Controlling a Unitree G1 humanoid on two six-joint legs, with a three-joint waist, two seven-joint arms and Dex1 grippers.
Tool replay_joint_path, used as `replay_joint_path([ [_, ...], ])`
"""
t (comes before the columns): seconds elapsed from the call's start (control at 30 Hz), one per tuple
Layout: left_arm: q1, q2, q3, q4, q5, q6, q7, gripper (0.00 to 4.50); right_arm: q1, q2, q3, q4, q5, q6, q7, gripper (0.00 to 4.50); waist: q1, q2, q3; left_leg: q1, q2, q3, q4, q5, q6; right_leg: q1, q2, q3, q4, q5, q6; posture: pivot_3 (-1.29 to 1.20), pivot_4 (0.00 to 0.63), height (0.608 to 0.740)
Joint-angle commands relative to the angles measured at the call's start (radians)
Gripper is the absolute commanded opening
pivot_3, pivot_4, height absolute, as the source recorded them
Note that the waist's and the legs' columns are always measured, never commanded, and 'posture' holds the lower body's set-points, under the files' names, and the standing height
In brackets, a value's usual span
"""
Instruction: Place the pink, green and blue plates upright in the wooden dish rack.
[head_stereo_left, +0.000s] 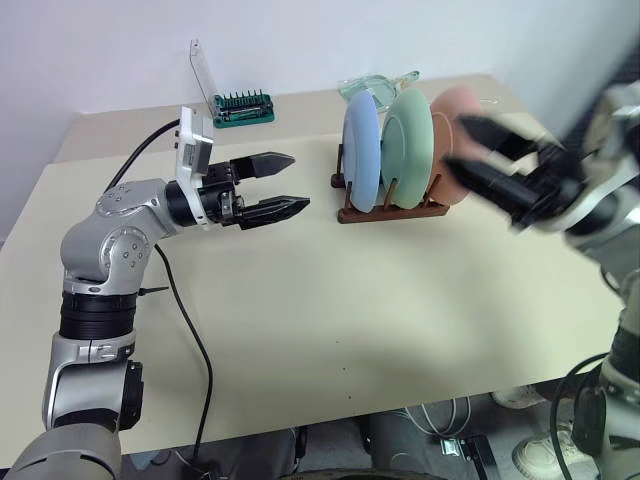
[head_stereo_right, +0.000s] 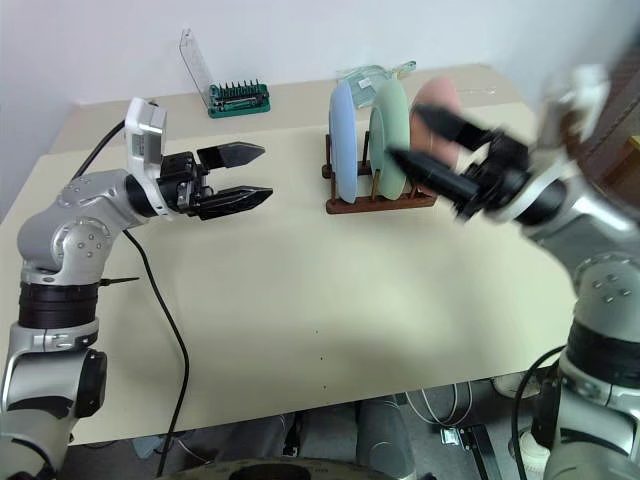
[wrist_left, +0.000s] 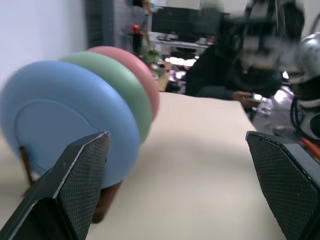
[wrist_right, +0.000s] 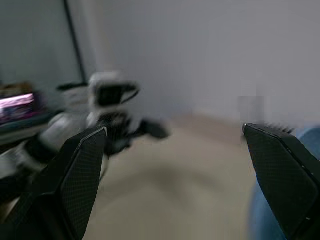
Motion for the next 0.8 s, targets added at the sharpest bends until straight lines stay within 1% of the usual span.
replay_joint_path([
  [0.03,0.032,0.019,-0.015,-0.036,-0.007,0.013,-0.024,4.5,0.023,-0.035,0.008,-0.08,0.075,0.041,0.038,4.49,0.001,0.0,0.0,0.0,0.0,0.0,0.0,0.0,0.0,0.0,0.0,0.0,0.0,0.0,0.0,0.0,0.15,0.74],
  [0.07,0.039,0.019,-0.02,-0.051,-0.01,0.02,-0.026,4.5,0.049,-0.057,0.013,-0.098,0.066,0.045,0.07,4.49,0.004,0.0,0.0,0.0,0.0,0.0,0.0,0.0,0.0,0.0,0.0,0.0,0.0,0.0,0.0,0.0,0.15,0.74],
  [0.1,0.057,0.046,-0.039,-0.057,-0.005,0.021,-0.071,4.5,0.068,-0.077,0.028,-0.115,0.066,0.061,0.088,4.49,0.007,-0.001,0.0,-0.001,0.0,0.0,0.0,0.0,0.0,0.0,0.0,0.0,0.0,0.0,0.0,0.0,0.15,0.74],
  [0.2,0.103,0.084,-0.082,-0.101,-0.011,0.034,-0.137,4.5,0.137,-0.141,0.024,-0.151,0.041,0.062,0.151,4.49,0.012,-0.001,0.0,-0.001,0.0,0.0,0.0,0.0,0.001,0.0,0.0,0.0,-0.002,0.0,0.0,0.0,0.15,0.74],
  [0.23,0.113,0.083,-0.091,-0.096,-0.005,0.022,-0.146,4.5,0.157,-0.158,0.028,-0.167,-0.001,0.038,0.159,4.49,0.016,-0.001,0.0,-0.001,0.0,0.0,0.0,-0.001,0.001,0.0,0.0,0.0,-0.002,0.0,0.0,0.0,0.15,0.74],
  [0.33,0.121,0.062,-0.102,-0.072,-0.001,0.02,-0.145,4.5,0.178,-0.178,0.022,-0.164,0.037,0.072,0.143,4.49,0.024,-0.001,0.0,0.0,0.0,0.001,0.001,-0.001,0.001,0.001,0.0,0.0,-0.002,0.0,0.0,0.0,0.15,0.74],
  [0.4,0.132,0.048,-0.113,-0.087,0.004,0.018,-0.133,4.5,0.199,-0.181,0.013,-0.19,0.003,0.049,0.126,4.49,0.025,-0.001,0.0,0.001,0.0,0.001,0.001,-0.003,0.006,0.002,0.0,0.0,-0.003,0.0,0.0,0.0,0.15,0.74],
  [0.47,0.14,0.032,-0.122,-0.118,-0.001,0.031,-0.111,4.5,0.229,-0.195,-0.01,-0.202,-0.002,0.043,0.14,4.49,0.026,-0.001,0.0,0.001,0.0,0.001,0.001,-0.003,0.006,0.003,0.0,0.0,-0.004,0.0,0.0,0.0,0.15,0.74],
  [0.6,0.153,0.018,-0.121,-0.104,0.005,0.016,-0.119,4.5,0.216,-0.21,-0.02,-0.223,0.04,0.066,0.088,4.49,0.027,-0.001,0.0,0.0,0.0,0.001,0.001,-0.001,0.002,0.003,0.0,0.0,-0.006,0.001,0.001,0.0,0.15,0.74],
  [0.7,0.144,-0.016,-0.125,-0.09,0.029,-0.018,-0.091,4.5,0.197,-0.217,-0.012,-0.209,0.03,0.055,0.083,4.49,0.027,-0.001,0.0,0.0,0.001,0.001,0.001,-0.001,0.002,0.003,0.0,0.0,-0.007,0.002,0.001,0.0,0.15,0.74],
  [0.8,0.142,-0.022,-0.131,-0.097,0.042,-0.028,-0.083,4.5,0.175,-0.213,0.001,-0.191,0.035,0.05,0.091,4.49,0.027,-0.001,0.0,0.0,0.001,0.001,0.001,-0.001,0.002,0.003,0.0,0.0,-0.007,0.002,0.001,0.0,0.15,0.74],
])
